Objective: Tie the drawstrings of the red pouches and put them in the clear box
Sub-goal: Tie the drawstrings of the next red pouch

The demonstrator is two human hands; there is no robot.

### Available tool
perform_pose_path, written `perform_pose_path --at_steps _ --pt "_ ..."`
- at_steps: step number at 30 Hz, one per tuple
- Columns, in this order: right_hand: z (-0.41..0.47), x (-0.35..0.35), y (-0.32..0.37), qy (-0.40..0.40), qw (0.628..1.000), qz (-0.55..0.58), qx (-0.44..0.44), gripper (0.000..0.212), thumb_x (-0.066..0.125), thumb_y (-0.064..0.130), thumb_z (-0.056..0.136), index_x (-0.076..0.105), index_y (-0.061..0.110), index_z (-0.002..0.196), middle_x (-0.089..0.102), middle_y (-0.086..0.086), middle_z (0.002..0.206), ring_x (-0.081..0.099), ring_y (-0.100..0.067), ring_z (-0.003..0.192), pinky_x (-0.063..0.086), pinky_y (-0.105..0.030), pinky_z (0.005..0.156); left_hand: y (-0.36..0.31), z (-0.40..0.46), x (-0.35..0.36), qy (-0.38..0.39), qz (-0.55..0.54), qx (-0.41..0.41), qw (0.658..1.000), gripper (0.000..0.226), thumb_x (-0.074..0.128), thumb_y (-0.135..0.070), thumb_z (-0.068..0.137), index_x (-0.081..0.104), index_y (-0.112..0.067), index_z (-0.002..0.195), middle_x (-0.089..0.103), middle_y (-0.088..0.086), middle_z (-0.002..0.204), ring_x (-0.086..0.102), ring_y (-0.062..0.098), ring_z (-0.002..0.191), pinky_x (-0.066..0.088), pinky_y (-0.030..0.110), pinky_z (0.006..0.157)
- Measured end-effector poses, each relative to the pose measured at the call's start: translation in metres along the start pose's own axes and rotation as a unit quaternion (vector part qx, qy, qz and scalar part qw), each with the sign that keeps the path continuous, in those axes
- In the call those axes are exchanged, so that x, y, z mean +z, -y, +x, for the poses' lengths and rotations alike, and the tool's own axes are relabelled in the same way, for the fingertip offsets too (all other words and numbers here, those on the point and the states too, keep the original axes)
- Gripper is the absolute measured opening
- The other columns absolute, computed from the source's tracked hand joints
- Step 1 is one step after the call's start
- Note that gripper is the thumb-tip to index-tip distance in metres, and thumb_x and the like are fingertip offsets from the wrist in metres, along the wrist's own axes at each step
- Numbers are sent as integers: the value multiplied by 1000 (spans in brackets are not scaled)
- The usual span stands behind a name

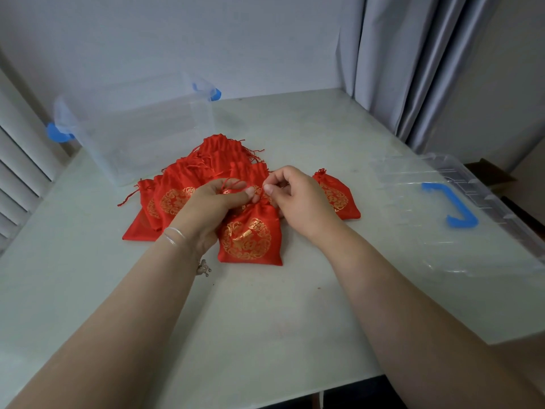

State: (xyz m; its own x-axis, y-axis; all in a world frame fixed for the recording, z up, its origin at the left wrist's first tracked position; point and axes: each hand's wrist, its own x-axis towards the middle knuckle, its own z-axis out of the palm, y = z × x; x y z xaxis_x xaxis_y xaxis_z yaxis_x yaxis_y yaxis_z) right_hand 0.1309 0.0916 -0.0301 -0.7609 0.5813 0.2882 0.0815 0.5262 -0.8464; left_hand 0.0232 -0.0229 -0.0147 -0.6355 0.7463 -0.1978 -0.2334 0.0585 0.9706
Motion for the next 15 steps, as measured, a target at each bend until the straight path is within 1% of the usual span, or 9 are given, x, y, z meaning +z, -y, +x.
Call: perform_pose_path --at_steps 1,3,4,6,7,8,11,13,15 --pt "-1 1 1 -1 1000 -10 -28 5 58 14 92 59 18 88 60 10 77 56 1 64 45 -18 64 0 1 0 6 -6 -12 1000 8 67 -5 83 60 -8 85 69 4 68 64 13 66 53 24 68" --pt "-2 3 3 3 994 -24 -111 5 59 8 89 60 13 87 62 3 89 61 -2 77 48 -22 71 -1 1 -1 30 25 -26 999 9 64 -6 85 62 -7 76 66 3 65 59 15 65 51 22 63" --pt "-2 4 3 7 989 -27 -148 5 60 6 88 60 10 86 61 1 92 62 -5 80 50 -26 75 -2 1 -3 41 44 -31 998 12 63 -6 86 64 -7 74 65 4 67 57 17 68 50 23 65" --pt "-2 5 3 17 981 -41 -188 4 60 6 87 61 10 86 61 0 93 61 -8 83 51 -33 78 -4 2 -9 53 84 -27 995 16 63 -4 84 69 -10 71 65 6 72 53 25 79 43 33 76" --pt "-1 5 3 19 980 -49 -194 4 60 8 87 62 11 86 62 2 93 61 -8 85 51 -35 78 -4 2 -11 58 104 -20 993 19 64 -5 83 71 -14 68 65 5 72 50 26 82 39 35 76" --pt "-1 6 3 22 980 -54 -192 4 60 9 88 62 13 86 62 3 93 61 -8 86 50 -36 79 -4 2 -13 62 125 -14 990 22 65 -7 83 72 -17 65 65 3 71 48 26 82 36 35 74" --pt "-2 5 3 31 980 -55 -187 4 58 11 90 61 13 88 63 5 90 63 -6 83 51 -36 78 -3 2 -16 72 171 1 983 25 64 -9 85 74 -21 65 63 2 70 45 23 78 32 32 68" --pt "-3 3 4 34 979 -59 -191 3 58 11 90 59 12 88 61 5 91 62 -4 81 51 -34 75 -4 0 -18 95 187 9 978 25 63 -7 85 75 -22 69 61 0 69 45 18 70 30 28 64" --pt "-2 3 2 31 981 -72 -177 1 60 14 89 60 15 89 58 6 94 56 -2 80 48 -26 73 -8 -4 -17 117 199 5 973 13 68 -9 80 76 -19 78 62 -2 68 47 9 63 30 23 62"
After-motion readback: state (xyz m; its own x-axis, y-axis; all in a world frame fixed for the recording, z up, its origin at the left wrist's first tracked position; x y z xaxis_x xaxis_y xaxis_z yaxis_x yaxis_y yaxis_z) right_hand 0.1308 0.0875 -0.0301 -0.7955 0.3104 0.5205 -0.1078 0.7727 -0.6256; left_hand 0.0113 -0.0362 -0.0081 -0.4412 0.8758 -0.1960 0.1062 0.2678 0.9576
